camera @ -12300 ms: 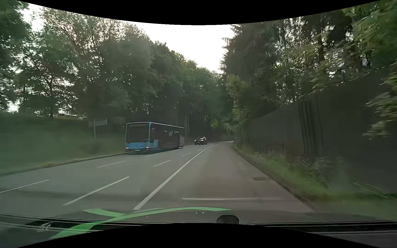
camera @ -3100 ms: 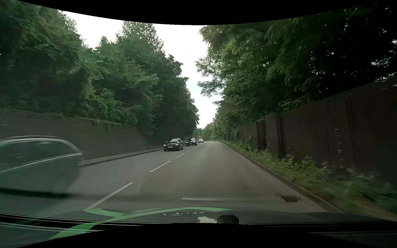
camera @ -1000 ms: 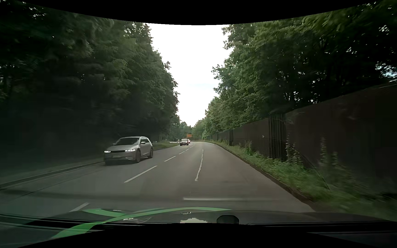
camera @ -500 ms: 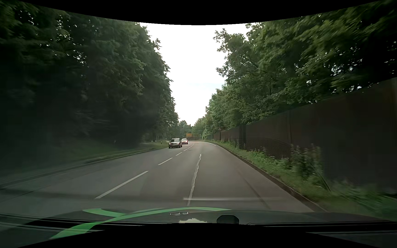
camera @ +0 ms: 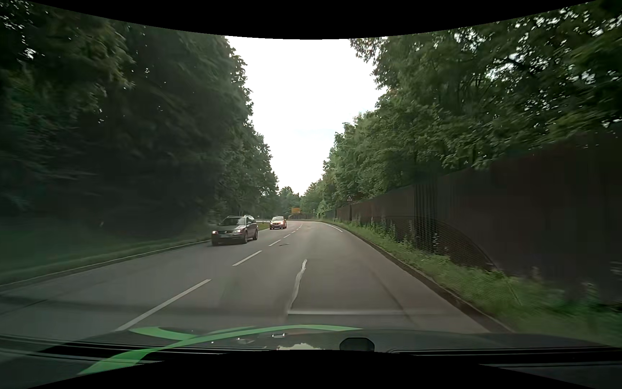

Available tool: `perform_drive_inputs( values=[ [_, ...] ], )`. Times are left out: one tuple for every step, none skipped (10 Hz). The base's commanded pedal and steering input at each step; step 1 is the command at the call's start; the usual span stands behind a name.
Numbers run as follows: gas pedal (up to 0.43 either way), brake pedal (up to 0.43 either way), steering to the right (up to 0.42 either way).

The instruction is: Follow the waypoints while adhering to traffic rules and regulations

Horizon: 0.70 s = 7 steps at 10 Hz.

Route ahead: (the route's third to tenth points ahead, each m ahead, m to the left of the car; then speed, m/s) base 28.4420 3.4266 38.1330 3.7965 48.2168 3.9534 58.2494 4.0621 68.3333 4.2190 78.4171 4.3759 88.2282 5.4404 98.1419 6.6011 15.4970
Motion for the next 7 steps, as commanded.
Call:
perform_drive_inputs(
  values=[
    [0.189, 0.000, -0.004],
    [0.177, 0.000, -0.004],
    [0.177, 0.000, -0.004],
    [0.177, 0.000, -0.004],
    [0.177, 0.000, -0.005],
    [0.177, 0.000, -0.006],
    [0.177, 0.000, -0.007]
  ],
)
